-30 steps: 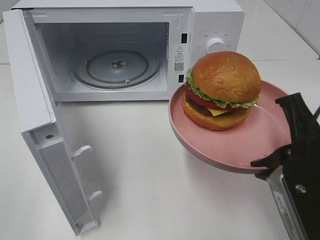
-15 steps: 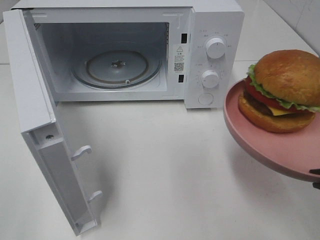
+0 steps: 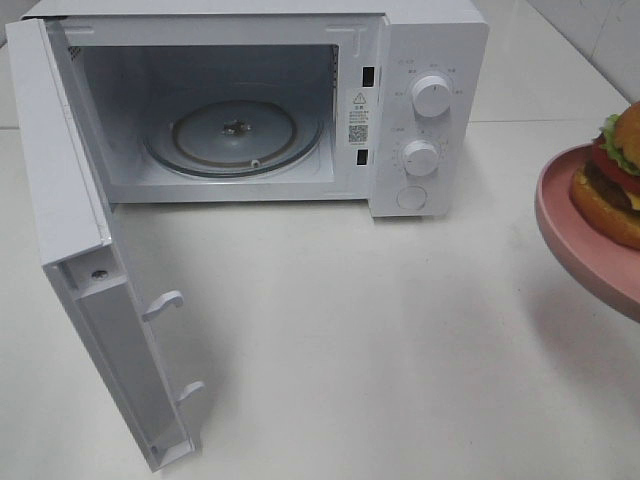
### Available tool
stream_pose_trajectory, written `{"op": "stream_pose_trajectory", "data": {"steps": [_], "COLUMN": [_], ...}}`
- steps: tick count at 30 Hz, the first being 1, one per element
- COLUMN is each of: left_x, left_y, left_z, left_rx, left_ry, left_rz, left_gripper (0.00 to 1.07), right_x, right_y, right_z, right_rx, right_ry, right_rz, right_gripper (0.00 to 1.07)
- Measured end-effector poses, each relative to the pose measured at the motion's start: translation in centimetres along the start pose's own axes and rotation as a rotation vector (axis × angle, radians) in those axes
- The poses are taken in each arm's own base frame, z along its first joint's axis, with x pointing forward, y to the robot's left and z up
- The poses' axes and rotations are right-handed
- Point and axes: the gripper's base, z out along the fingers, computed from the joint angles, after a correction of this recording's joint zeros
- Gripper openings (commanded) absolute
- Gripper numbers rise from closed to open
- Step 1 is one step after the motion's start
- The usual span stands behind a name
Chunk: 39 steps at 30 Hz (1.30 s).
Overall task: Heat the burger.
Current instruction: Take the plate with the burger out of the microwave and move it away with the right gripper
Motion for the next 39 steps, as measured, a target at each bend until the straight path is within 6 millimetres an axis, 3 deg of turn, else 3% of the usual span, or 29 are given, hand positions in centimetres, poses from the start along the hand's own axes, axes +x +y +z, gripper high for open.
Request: {"op": "stream_pose_trajectory", "data": {"steps": [9,18,26,39], "left_x": [0.0,0.0,0.0,0.0], "left_y": [0.0,0.0,0.0,0.0], "left_z": [0.0,0.0,0.0,0.0], "left_rx": [0.0,0.0,0.0,0.0], "left_ry": [0.0,0.0,0.0,0.0], "left_rz": [0.0,0.0,0.0,0.0], "left_gripper": [0.98,0.98,0.98,0.98], "right_x": [1.3,1.5,0.8,-2.0], "right_y": [0.9,0.3,0.0,-2.6], "right_z": [0.8,1.1,2.4,4.6], "right_rx": [0.003,0.072,0.04,0.093], "right_ry": [0.111,0.164,0.258,0.38], "right_rz": [0.164,0.271,0.323,0.615], "right_gripper": [0.0,0.0,0.0,0.0]}}
